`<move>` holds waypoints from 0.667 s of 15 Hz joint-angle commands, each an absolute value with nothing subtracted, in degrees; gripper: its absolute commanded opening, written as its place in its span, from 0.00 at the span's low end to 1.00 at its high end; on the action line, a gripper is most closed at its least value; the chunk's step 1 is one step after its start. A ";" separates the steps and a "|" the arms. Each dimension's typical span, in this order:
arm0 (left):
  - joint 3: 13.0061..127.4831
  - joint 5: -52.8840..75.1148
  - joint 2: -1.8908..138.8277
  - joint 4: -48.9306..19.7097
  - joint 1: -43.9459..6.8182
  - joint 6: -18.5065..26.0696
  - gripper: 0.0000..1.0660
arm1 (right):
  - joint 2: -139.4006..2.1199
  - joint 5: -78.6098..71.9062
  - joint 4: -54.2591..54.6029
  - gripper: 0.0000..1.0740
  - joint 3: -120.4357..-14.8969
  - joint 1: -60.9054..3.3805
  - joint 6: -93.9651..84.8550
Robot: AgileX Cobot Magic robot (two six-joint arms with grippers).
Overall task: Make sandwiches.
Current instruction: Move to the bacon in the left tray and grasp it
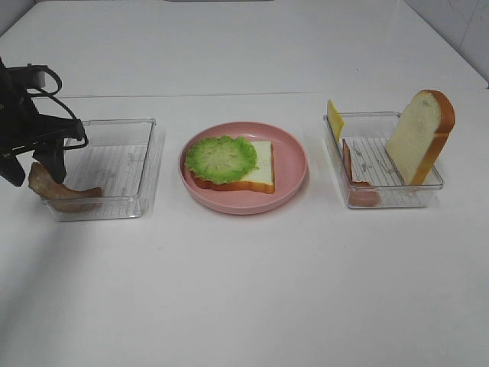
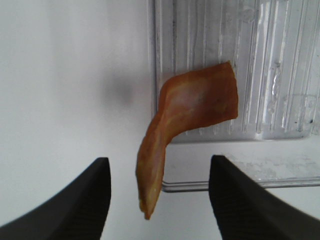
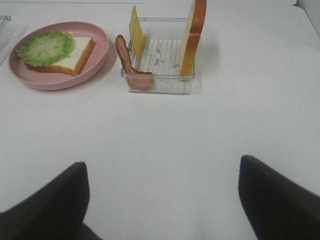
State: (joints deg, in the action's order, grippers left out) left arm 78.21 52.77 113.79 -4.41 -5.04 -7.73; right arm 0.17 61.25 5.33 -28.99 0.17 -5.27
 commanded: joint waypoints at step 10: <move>78.21 51.45 114.76 -3.84 -5.16 -6.70 0.48 | 0.86 60.73 5.67 0.73 -28.82 0.52 -5.56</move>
